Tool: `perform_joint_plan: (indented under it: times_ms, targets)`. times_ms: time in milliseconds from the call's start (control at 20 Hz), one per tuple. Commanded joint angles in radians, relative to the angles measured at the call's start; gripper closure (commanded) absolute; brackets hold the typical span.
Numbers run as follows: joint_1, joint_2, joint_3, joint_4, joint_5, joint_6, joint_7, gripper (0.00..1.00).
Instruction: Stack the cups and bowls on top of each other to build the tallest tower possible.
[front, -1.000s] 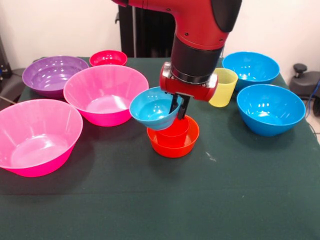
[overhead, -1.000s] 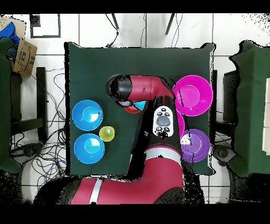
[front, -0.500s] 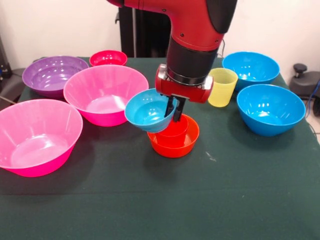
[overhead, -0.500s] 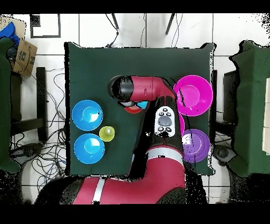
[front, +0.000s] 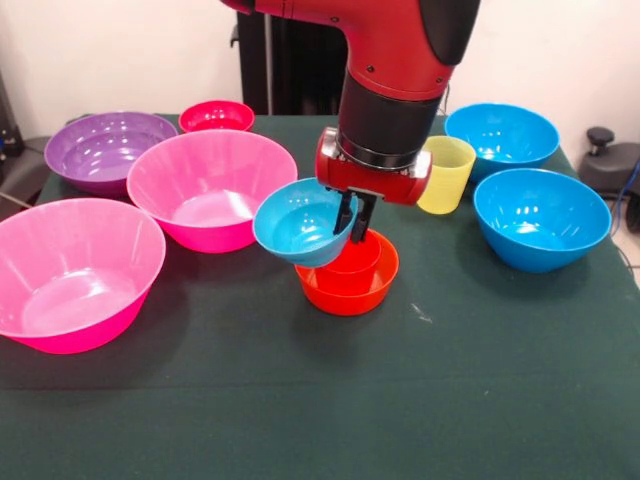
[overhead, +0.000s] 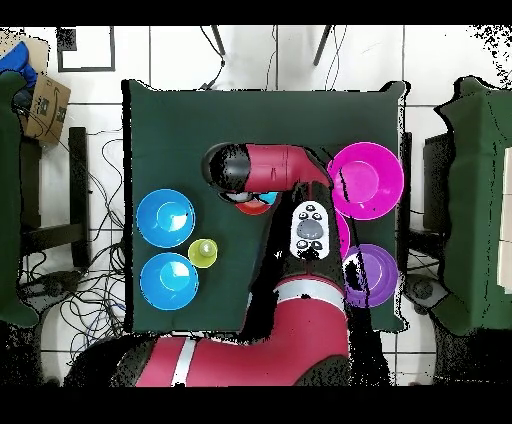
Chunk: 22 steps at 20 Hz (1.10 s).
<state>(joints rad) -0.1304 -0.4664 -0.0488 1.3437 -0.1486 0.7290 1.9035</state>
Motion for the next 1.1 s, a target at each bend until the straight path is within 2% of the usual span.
perform_joint_plan:
  times_ms: [50, 350, 500, 650, 850, 1100]
  targets:
    - [0.046, 0.076, 0.122, 0.088, -0.021, -0.01, 0.007, 1.0]
    - [0.069, 0.083, 0.094, 0.069, -0.029, -0.001, 0.031, 1.0]
    - [0.084, 0.061, 0.069, 0.096, -0.031, 0.004, 0.05, 1.0]
    - [0.109, 0.047, 0.032, 0.118, -0.049, -0.021, 0.078, 1.0]
    - [0.113, 0.054, 0.02, 0.132, -0.053, -0.067, 0.082, 1.0]
    - [0.122, 0.043, 0.003, 0.146, -0.052, -0.072, 0.073, 1.0]
